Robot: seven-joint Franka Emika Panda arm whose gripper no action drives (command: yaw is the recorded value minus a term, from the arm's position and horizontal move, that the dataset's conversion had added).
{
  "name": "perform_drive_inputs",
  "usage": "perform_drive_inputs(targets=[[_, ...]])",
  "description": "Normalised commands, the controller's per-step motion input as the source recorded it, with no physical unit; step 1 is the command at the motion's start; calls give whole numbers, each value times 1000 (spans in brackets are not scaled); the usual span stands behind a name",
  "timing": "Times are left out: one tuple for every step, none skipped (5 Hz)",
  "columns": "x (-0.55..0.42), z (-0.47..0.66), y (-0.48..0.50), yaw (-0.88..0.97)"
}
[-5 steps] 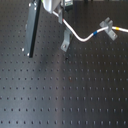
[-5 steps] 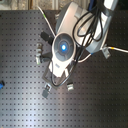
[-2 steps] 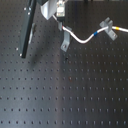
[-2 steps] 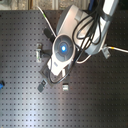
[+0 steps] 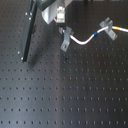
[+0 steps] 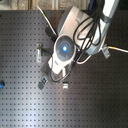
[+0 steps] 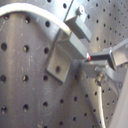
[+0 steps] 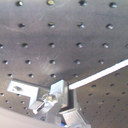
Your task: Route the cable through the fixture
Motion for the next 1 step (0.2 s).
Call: perform_drive_inputs(targets=[[-11, 0, 10, 0]])
